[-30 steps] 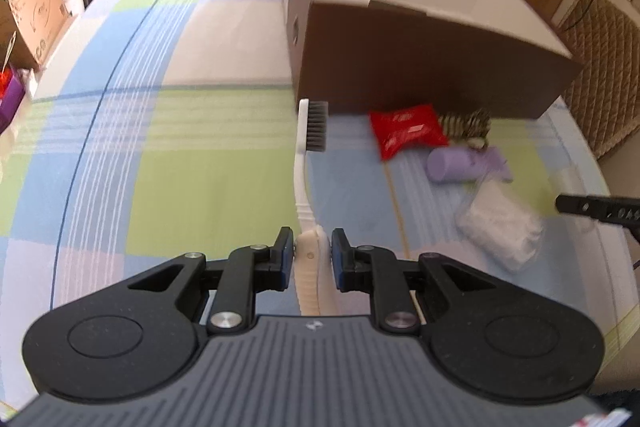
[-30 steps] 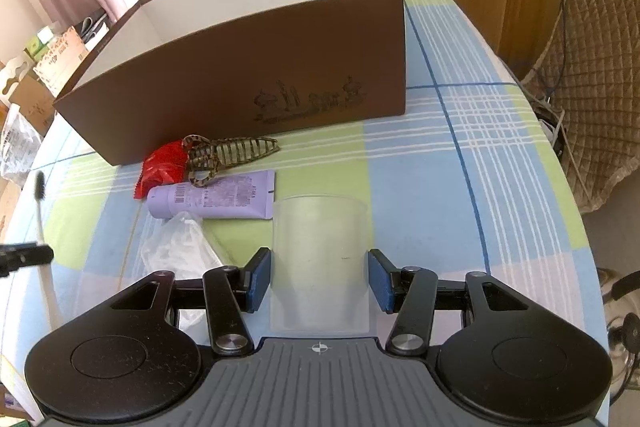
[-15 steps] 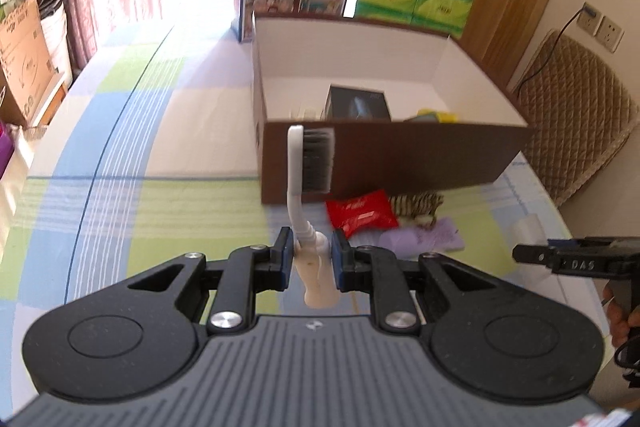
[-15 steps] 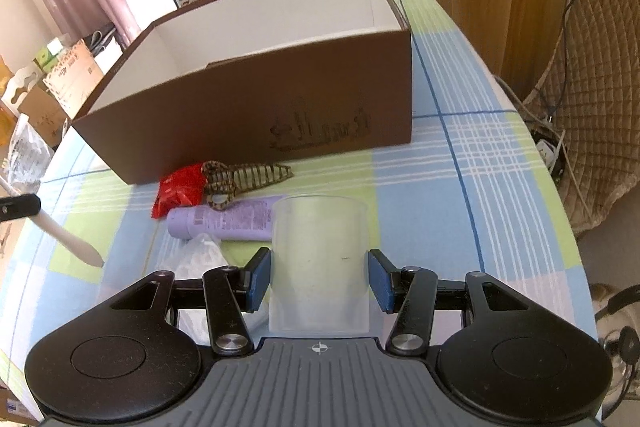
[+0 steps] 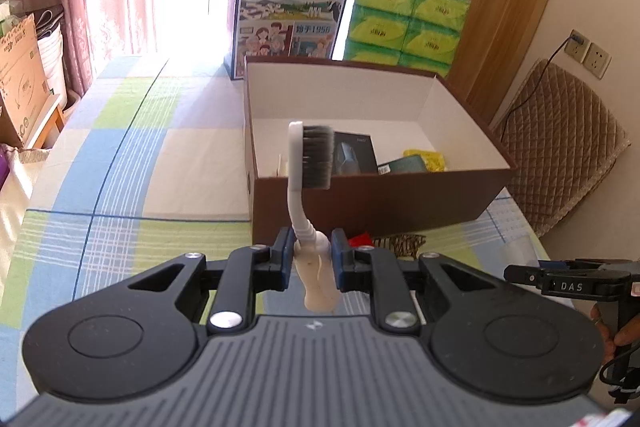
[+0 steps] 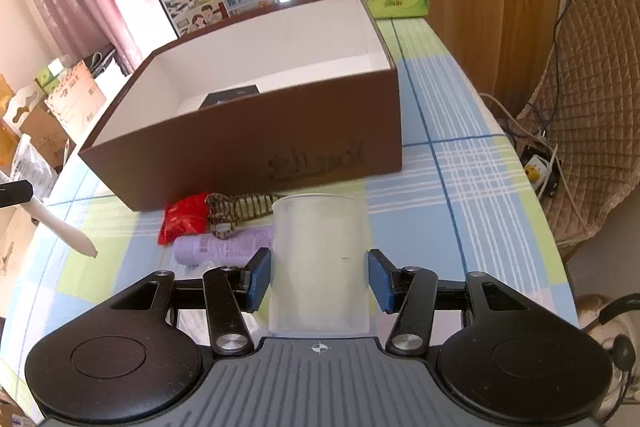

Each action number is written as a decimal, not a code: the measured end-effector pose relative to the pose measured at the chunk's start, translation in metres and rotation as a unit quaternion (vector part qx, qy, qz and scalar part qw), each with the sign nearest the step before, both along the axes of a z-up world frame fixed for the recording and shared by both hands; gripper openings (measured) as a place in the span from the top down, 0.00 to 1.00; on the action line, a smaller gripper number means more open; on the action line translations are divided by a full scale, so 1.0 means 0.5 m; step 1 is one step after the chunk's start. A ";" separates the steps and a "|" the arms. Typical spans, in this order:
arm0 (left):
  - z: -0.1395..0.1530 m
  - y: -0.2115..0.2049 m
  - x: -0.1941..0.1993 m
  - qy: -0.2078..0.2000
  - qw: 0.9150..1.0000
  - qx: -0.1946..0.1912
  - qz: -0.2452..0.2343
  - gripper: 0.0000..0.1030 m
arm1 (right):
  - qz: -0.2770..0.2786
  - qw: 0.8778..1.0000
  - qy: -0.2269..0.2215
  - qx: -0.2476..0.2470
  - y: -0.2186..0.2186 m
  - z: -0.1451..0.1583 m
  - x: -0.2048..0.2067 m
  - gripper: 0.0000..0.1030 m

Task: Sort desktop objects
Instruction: 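Lift the toothbrush and clear cup with both tools over the brown box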

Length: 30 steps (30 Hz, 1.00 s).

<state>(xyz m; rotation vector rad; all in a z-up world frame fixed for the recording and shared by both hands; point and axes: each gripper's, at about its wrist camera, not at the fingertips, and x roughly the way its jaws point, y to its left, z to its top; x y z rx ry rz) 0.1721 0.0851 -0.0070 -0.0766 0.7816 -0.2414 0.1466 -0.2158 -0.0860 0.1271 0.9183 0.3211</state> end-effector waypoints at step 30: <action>0.097 -0.055 0.101 -0.061 0.997 -0.021 -0.033 0.85 | 0.039 0.994 -0.091 0.048 0.051 0.139 0.093 0.52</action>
